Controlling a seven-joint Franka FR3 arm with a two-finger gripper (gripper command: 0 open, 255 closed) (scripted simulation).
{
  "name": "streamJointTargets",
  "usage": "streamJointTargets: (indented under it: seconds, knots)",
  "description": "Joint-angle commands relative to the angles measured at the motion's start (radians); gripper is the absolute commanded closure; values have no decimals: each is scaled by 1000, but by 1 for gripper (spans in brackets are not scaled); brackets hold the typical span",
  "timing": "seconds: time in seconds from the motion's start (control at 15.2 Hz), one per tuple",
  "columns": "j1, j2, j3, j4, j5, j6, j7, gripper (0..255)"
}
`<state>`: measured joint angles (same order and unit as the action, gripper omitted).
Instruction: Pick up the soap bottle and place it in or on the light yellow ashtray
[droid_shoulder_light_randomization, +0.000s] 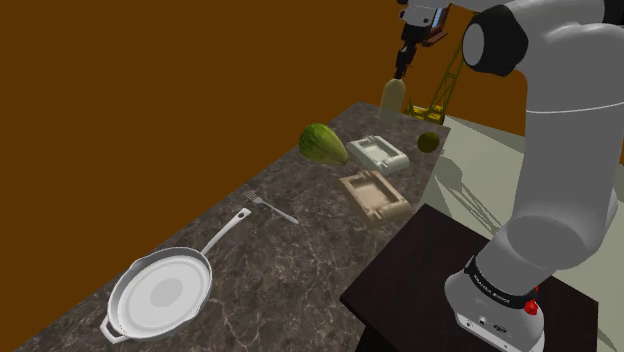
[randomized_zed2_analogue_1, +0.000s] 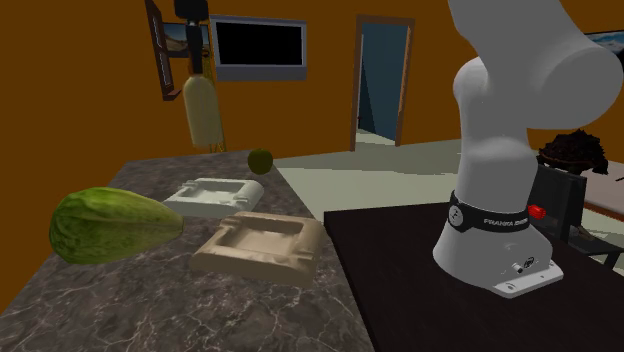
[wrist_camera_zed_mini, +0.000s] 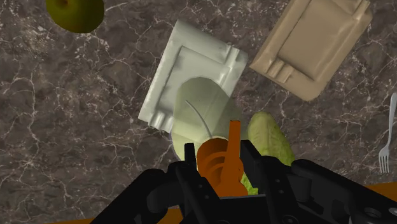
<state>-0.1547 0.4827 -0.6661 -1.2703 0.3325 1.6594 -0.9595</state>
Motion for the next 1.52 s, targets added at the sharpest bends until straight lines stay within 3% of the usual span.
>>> streamJointTargets:
  seconds: [0.0,1.45]
  knots:
    - [7,-3,0,-32,-1,29,-3,255]
    - [36,36,23,-279,38,300,-47,255]
